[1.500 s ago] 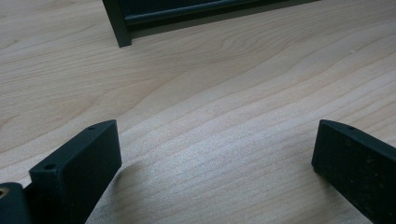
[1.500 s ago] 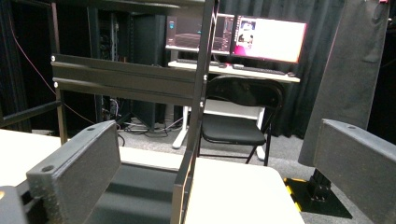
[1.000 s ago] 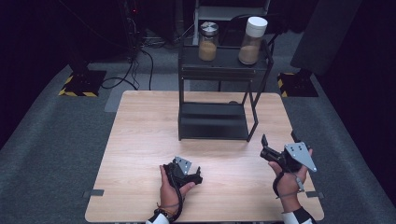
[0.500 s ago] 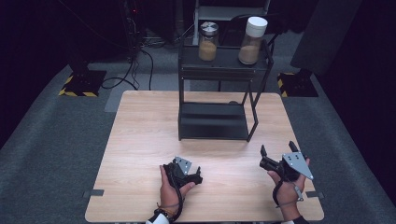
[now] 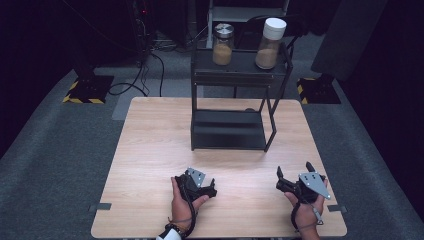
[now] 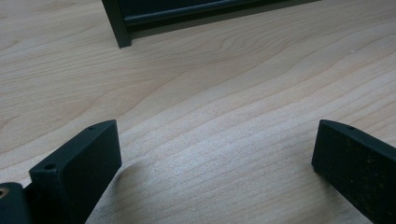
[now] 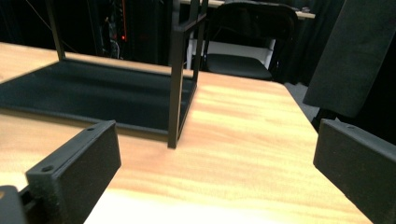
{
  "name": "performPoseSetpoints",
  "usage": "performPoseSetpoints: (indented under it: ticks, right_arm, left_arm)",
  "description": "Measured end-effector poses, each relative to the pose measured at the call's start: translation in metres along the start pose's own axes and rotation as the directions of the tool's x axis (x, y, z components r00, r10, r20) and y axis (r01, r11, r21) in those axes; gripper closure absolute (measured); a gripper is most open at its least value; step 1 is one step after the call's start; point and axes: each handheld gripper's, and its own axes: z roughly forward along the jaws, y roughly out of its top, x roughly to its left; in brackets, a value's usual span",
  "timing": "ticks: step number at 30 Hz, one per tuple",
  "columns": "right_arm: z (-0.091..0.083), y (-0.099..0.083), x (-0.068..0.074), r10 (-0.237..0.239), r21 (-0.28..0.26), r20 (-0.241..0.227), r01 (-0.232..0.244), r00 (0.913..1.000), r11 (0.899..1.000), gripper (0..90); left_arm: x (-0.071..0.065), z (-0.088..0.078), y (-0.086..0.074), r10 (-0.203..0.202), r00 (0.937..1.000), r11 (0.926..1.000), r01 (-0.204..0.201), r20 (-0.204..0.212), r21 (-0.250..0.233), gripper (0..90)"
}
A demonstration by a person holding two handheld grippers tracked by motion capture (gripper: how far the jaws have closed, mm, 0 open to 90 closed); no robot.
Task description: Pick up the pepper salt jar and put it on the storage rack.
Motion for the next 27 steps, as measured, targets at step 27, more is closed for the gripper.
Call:
performPoseSetpoints:
  ticks: [27]
  right_arm:
    - [-0.001,-0.022,0.000,0.004,0.246,-0.032,0.003,0.9995,0.969,1.0]
  left_arm:
    - [0.000,0.000,0.000,0.001,1.0000,1.0000,-0.001,0.001,0.000,1.1]
